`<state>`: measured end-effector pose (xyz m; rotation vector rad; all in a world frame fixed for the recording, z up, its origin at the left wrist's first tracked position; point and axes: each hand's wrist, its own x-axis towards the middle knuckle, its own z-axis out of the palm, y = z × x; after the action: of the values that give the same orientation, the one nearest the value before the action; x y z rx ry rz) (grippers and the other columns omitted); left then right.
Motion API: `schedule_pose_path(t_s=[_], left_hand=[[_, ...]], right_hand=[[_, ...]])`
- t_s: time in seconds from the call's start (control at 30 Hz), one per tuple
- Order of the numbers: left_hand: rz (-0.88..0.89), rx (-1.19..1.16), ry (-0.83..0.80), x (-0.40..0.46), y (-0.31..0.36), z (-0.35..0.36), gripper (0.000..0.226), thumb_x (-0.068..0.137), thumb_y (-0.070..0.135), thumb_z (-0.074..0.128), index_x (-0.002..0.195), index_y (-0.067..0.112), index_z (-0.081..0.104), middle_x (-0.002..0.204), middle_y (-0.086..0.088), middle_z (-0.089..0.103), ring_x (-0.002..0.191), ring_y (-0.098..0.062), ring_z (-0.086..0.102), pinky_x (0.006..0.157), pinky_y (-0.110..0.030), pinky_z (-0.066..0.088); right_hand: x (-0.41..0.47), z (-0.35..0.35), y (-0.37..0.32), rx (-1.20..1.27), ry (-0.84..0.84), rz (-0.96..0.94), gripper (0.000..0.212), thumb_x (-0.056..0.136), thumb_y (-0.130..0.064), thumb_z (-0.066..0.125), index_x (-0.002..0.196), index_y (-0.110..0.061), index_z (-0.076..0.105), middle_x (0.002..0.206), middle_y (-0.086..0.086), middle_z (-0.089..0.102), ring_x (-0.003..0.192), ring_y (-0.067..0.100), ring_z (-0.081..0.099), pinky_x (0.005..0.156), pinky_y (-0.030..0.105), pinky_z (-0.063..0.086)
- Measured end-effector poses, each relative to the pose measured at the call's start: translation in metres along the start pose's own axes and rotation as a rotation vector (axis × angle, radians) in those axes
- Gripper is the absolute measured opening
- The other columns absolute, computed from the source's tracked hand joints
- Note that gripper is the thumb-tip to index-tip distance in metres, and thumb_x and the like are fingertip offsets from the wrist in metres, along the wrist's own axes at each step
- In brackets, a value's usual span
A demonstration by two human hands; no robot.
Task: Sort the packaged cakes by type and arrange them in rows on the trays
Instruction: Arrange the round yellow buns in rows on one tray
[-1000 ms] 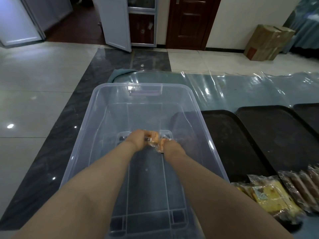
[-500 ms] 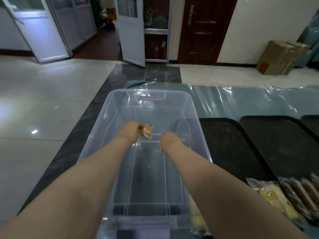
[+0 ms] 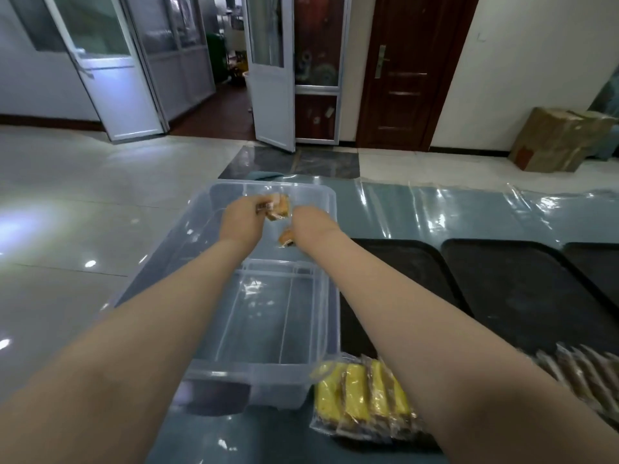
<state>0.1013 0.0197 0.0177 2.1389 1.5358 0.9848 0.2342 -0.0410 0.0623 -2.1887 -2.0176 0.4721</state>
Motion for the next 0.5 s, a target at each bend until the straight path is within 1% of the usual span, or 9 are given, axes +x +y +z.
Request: schedule_pose_path(t_s=[0.03,0.07,0.13,0.2,0.27,0.37,0.43,0.5], left_hand=[[0.002,-0.008,0.028,-0.004,0.013,0.002,0.032,0.095,0.007,0.055,0.121,0.017,0.070,0.115,-0.009,0.072,0.106,-0.027,0.066,0.090,-0.030,0.047],[0.001,-0.015,0.059,-0.007,0.026,0.004,0.032,0.095,0.006,0.055,0.121,0.016,0.070,0.114,-0.008,0.072,0.105,-0.026,0.066,0.089,-0.029,0.046],[-0.001,-0.035,0.115,-0.016,0.051,0.010,0.032,0.094,0.006,0.057,0.122,0.017,0.070,0.114,-0.008,0.072,0.104,-0.026,0.065,0.087,-0.027,0.044],[0.008,-0.050,0.156,-0.027,0.073,0.017,0.033,0.094,0.006,0.058,0.122,0.017,0.070,0.115,-0.007,0.072,0.104,-0.024,0.065,0.086,-0.024,0.043],[0.014,-0.068,0.170,-0.038,0.095,0.025,0.033,0.095,0.007,0.058,0.124,0.019,0.069,0.115,-0.004,0.071,0.103,-0.023,0.064,0.085,-0.023,0.043],[0.033,-0.085,0.177,-0.059,0.129,0.041,0.033,0.097,0.007,0.057,0.126,0.019,0.067,0.115,-0.003,0.071,0.098,-0.016,0.062,0.084,-0.021,0.042],[0.032,-0.093,0.178,-0.073,0.146,0.055,0.033,0.097,0.009,0.057,0.126,0.021,0.067,0.114,-0.001,0.070,0.093,-0.009,0.057,0.083,-0.021,0.042],[0.044,-0.118,0.167,-0.086,0.158,0.071,0.032,0.097,0.010,0.059,0.125,0.022,0.068,0.113,0.001,0.070,0.093,-0.009,0.059,0.083,-0.022,0.043]], right_hand=[[-0.010,-0.007,0.006,-0.008,0.012,-0.009,0.020,0.092,-0.019,0.067,0.102,-0.002,0.062,0.088,0.008,0.060,0.089,0.027,0.057,0.076,0.032,0.045],[-0.021,-0.014,0.015,-0.020,0.038,-0.031,0.019,0.093,-0.014,0.064,0.106,-0.001,0.061,0.088,0.008,0.058,0.091,0.028,0.058,0.074,0.031,0.044],[-0.042,-0.029,0.036,-0.025,0.120,-0.087,0.025,0.095,-0.008,0.057,0.119,0.000,0.057,0.103,0.011,0.060,0.102,0.029,0.061,0.074,0.029,0.042],[-0.061,-0.042,0.061,-0.050,0.180,-0.122,0.027,0.095,-0.003,0.053,0.122,-0.002,0.056,0.112,0.012,0.061,0.106,0.028,0.061,0.075,0.027,0.040],[-0.075,-0.048,0.089,-0.065,0.231,-0.135,0.029,0.093,0.003,0.051,0.121,-0.003,0.055,0.116,0.014,0.061,0.106,0.029,0.061,0.075,0.029,0.039],[-0.097,-0.052,0.133,-0.040,0.291,-0.169,0.025,0.091,0.005,0.048,0.114,-0.003,0.055,0.110,0.014,0.061,0.100,0.029,0.061,0.074,0.029,0.040],[-0.113,-0.053,0.164,-0.016,0.332,-0.179,0.023,0.093,0.004,0.049,0.113,-0.004,0.056,0.101,0.009,0.058,0.091,0.023,0.058,0.073,0.026,0.037],[-0.128,-0.052,0.191,0.027,0.370,-0.168,0.017,0.094,0.003,0.049,0.107,-0.007,0.056,0.092,0.003,0.053,0.082,0.018,0.053,0.069,0.025,0.036]])
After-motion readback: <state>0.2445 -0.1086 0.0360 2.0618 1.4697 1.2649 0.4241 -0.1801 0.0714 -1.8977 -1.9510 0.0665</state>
